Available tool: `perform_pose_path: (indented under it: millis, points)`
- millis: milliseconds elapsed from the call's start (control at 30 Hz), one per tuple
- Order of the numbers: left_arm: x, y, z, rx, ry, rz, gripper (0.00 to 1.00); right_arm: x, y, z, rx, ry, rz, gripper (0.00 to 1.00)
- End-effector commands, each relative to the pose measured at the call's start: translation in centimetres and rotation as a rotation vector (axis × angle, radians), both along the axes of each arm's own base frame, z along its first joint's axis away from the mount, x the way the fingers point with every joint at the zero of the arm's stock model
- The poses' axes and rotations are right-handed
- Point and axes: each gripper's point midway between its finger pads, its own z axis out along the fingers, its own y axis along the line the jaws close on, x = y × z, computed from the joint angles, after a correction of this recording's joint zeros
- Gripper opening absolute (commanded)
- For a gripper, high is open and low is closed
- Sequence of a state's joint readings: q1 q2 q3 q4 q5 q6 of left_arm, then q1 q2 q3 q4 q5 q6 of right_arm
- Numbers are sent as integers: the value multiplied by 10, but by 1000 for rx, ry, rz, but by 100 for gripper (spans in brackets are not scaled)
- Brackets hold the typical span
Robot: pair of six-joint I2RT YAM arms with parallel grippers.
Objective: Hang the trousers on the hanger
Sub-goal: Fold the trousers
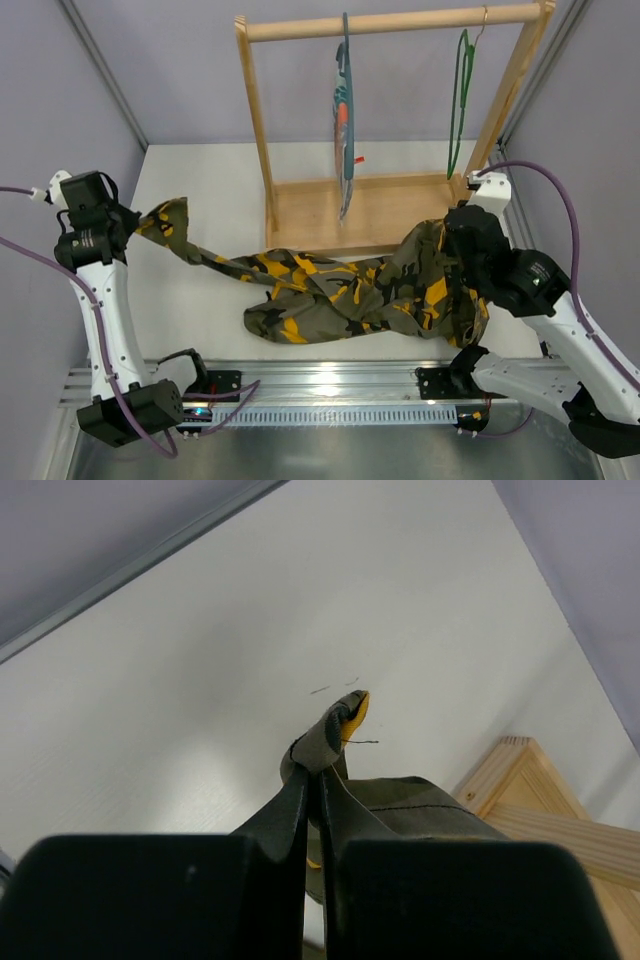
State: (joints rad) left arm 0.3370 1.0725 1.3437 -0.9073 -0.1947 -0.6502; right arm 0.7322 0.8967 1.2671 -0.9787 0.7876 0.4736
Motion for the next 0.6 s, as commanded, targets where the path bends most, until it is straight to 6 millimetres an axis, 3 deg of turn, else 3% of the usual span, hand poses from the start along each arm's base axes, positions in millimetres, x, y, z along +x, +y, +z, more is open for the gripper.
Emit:
perform_pose_path:
  millis: [0,100,200,233,333,467,533,567]
  points:
    - [5,24,12,42,-45,67,0,3,10,28,138,-98,40,4]
    - [7,30,7,23,-46,81,0,10,4,29,119,-110,11,4]
    - [12,26,3,-5,-64,59,0,29,-3,-1,103,-50,-41,4]
    - [13,25,2,-13,-68,56,0,36,-2,-21,103,4,-45,4]
    - [16,20,-6,-38,-72,40,0,53,-4,-46,194,68,-67,4]
    - [16,16,-16,-60,-66,28,0,58,-8,-42,224,97,-98,55]
    - [17,11,-23,-84,-65,10,0,54,-11,-28,214,94,-89,64]
    - [19,10,-23,-87,-76,4,0,47,-14,-31,195,119,-91,69]
